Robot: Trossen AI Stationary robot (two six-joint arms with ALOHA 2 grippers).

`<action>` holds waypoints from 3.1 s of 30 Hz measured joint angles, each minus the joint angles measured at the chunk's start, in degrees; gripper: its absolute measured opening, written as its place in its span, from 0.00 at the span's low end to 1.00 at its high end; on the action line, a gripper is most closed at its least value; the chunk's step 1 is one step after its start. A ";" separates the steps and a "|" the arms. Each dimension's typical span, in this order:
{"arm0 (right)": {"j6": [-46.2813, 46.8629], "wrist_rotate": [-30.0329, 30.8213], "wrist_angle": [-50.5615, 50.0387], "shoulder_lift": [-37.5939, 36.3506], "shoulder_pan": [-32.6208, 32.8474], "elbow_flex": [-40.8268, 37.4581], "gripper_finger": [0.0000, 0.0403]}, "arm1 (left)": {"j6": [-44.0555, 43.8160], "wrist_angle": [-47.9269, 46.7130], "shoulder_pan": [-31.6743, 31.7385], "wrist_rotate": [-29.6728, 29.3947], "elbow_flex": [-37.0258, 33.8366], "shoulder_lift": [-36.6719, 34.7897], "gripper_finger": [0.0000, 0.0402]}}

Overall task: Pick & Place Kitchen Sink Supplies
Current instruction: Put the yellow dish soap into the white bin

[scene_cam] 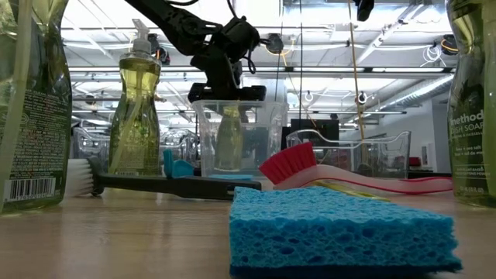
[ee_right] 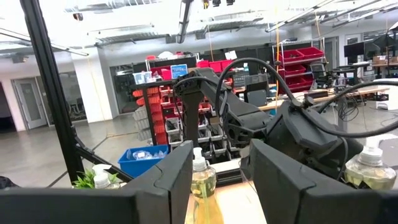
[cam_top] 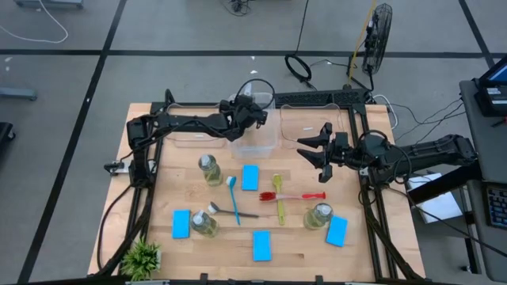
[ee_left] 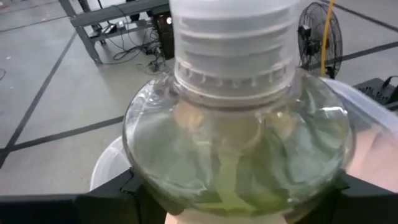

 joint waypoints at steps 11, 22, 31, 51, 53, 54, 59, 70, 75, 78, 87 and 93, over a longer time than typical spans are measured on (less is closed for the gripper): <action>0.00 -0.02 0.01 0.00 0.00 0.00 0.36 | -1.37 -2.88 0.00 0.24 0.00 0.00 0.63; 0.00 -0.15 0.00 0.00 0.00 0.00 0.36 | -1.48 -4.48 0.00 0.43 0.00 0.00 0.63; 0.00 -0.15 0.01 0.00 0.00 0.00 0.36 | -1.44 -4.72 -0.20 1.99 0.00 0.00 0.64; 0.00 -1.68 -0.01 0.00 0.00 -0.01 0.36 | 7.57 -3.16 -0.83 -0.75 1.33 -0.13 0.83; 0.00 -1.68 -0.01 0.00 0.00 -0.01 0.36 | 9.18 -3.16 -0.97 -2.26 1.53 -0.13 0.84; 0.00 -1.68 -0.01 0.00 0.00 -0.01 0.36 | 10.02 -3.14 -1.11 -2.96 1.55 -0.13 0.83; 0.00 -1.68 -0.01 -0.02 0.00 0.00 0.36 | 12.75 -3.42 -1.71 -6.39 1.55 -0.11 0.84; -0.17 -1.68 -0.02 -0.02 0.00 -0.02 0.36 | 17.84 -2.33 -2.19 -11.75 1.55 -1.33 0.84; -0.20 -1.68 -0.04 -0.02 0.00 -0.02 0.36 | 19.15 -1.93 -2.25 -11.81 1.55 -2.03 0.84; -0.22 -1.68 -0.04 -0.02 0.00 -0.02 0.36 | 19.34 -2.01 -2.25 -11.80 1.55 -2.58 0.84; -0.09 -1.68 -0.04 -0.02 0.00 -0.02 0.36 | 24.79 3.60 -2.51 -12.81 1.53 -3.59 0.84; -0.09 -1.68 -0.04 -0.02 0.00 -0.02 0.36 | 30.23 6.93 -2.92 -14.74 1.51 -5.61 0.83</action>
